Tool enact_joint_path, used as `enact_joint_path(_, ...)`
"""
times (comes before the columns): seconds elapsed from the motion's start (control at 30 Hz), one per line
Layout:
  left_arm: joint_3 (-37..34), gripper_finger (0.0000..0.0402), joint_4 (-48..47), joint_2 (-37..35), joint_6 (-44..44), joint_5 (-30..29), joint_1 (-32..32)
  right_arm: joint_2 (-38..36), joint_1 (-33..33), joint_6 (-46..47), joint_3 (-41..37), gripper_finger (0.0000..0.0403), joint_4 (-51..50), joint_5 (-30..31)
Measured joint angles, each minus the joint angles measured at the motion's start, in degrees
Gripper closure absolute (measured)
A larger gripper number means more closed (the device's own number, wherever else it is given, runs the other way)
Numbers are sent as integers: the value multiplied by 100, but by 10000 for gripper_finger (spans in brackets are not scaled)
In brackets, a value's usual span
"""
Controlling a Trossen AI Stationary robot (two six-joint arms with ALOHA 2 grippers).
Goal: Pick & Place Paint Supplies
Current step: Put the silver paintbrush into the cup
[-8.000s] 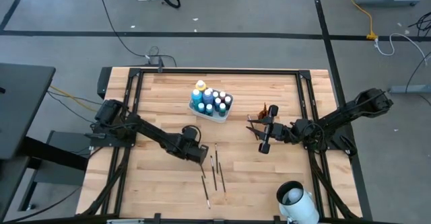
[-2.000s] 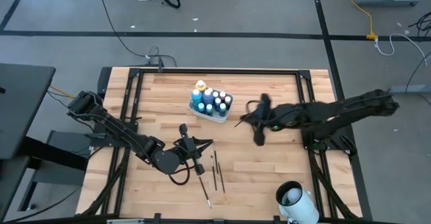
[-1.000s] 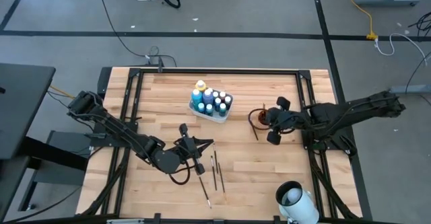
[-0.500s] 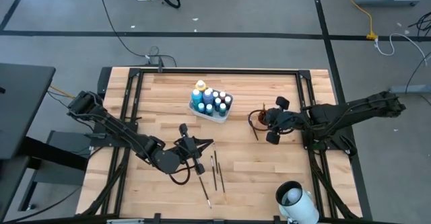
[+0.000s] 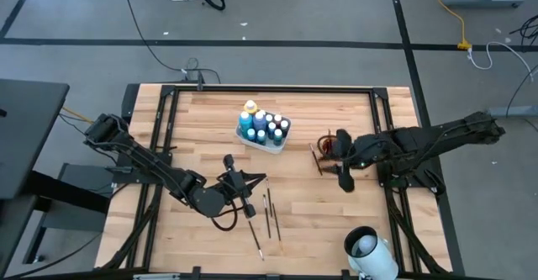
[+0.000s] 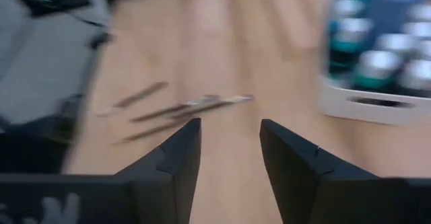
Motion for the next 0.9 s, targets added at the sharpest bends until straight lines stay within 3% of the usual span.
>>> enact_joint_path(0.37,0,379,-149,0,-22,-2,-2,1617,1253,1242,-5,249,253,-215)
enact_joint_path(0.67,-2,379,-449,2,-212,-2,-2,2802,1312,1645,-9,249,-118,-998)
enact_joint_path(0.9,-1,379,-484,2,-229,-2,-2,2918,1092,1894,-9,249,-1056,-830)
